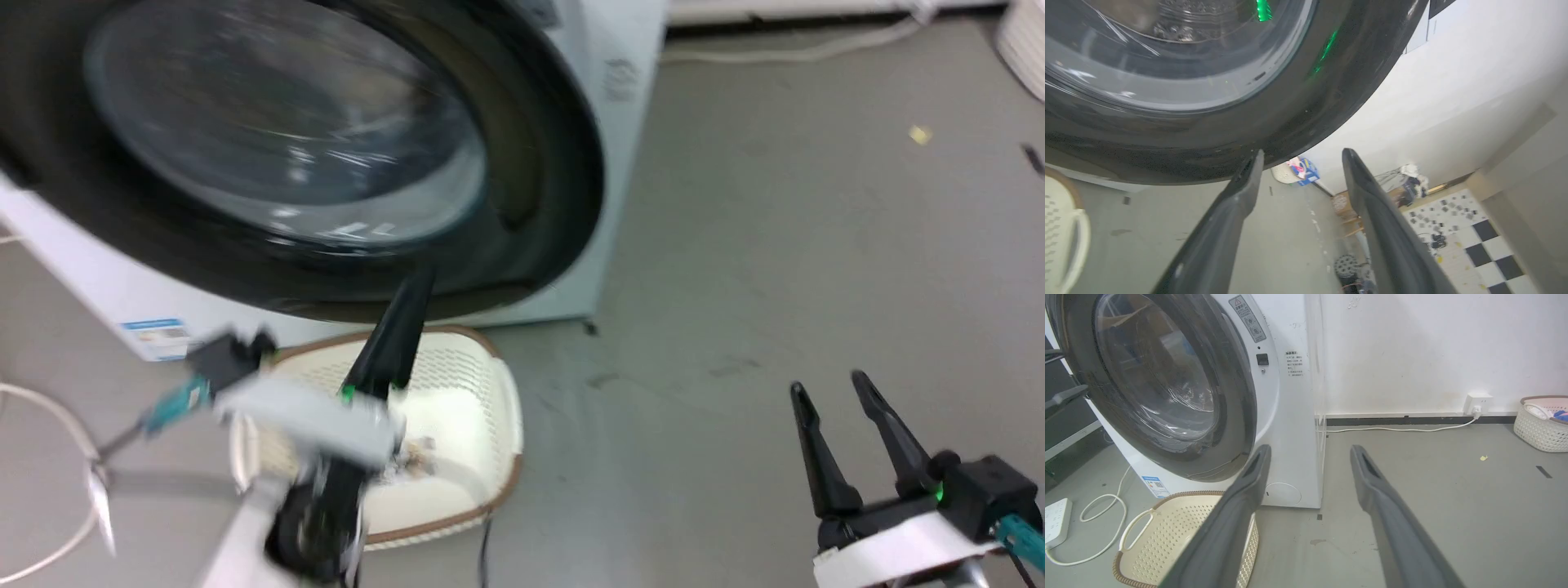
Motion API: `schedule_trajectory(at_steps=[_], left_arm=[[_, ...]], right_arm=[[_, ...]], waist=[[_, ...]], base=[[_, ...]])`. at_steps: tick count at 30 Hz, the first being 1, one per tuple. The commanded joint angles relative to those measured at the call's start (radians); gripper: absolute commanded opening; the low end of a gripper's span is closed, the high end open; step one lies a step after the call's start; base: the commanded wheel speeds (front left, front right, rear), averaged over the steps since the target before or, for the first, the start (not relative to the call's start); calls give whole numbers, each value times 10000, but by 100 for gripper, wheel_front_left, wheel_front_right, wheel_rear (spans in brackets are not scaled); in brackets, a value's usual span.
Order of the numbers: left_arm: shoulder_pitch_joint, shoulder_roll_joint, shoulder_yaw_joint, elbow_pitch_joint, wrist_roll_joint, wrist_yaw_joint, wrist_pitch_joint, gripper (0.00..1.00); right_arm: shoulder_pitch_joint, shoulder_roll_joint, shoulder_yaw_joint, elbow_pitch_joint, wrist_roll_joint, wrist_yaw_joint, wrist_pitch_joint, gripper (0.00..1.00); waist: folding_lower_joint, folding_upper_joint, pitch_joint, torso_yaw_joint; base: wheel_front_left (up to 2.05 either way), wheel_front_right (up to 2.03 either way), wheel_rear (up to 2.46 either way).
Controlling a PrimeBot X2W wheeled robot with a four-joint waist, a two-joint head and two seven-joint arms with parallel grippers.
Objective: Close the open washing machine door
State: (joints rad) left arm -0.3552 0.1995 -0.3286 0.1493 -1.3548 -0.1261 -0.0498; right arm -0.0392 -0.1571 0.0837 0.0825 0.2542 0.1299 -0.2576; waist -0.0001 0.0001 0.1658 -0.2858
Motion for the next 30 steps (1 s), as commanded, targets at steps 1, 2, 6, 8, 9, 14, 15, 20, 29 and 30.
schedule_trajectory(at_steps=[1, 2, 6, 8, 9, 14, 15, 20, 29, 30], left_arm=[[601, 436, -304, -286, 692, -45, -589, 100], [601, 436, -304, -286, 692, -45, -589, 100], [1650, 1217, -446, -470, 2422, -45, -1926, 100], [2072, 1335, -156, -502, 3611, 6, -2087, 100], [2471, 1128, 688, -914, 4954, 277, -2110, 100], [3389, 741, 1759, -1765, 8204, 1002, -2116, 100], [3582, 508, 1955, -1926, 8653, 1079, -2116, 100], [4311, 207, 1988, -2018, 10773, 1107, -2118, 100], [4574, -375, 2186, -2065, 11983, 1384, -2119, 100], [4523, -442, 2199, -2071, 12024, 1364, -2119, 100]], right_arm=[[215, -75, -37, -57, -82, 8, -42, 100], [215, -75, -37, -57, -82, 8, -42, 100], [580, -135, -52, -90, -107, 8, -42, 100], [767, -144, -69, -83, -120, 8, -42, 100], [915, -145, -52, -109, -137, 8, -42, 100], [1052, -145, 32, -187, -167, 8, -42, 100], [1073, -155, 57, -197, -170, 8, -42, 100], [1172, -190, 89, -236, -177, 8, -42, 100], [1144, -482, 459, -366, -68, 8, -42, 0], [1052, -592, 581, -412, 11, 8, -42, 0]], waist=[[1, -1, -741, 855], [1, -1, -741, 855], [1, -1, -1236, 1548], [1, -1, -1453, 1872], [1, -1, -1574, 2144], [1, -1, -1681, 2518], [1, -1, -1695, 2590], [1, -1, -1755, 2859], [1, -1, -1385, 3279], [1, -1, -1256, 3349]], base=[[0, 0, 0], [0, 0, 0], [0, 0, 0], [0, 0, 0], [0, 0, 0], [0, 0, 0], [0, 0, 0], [0, 0, 0], [0, 0, 0], [0, 0, 0]])
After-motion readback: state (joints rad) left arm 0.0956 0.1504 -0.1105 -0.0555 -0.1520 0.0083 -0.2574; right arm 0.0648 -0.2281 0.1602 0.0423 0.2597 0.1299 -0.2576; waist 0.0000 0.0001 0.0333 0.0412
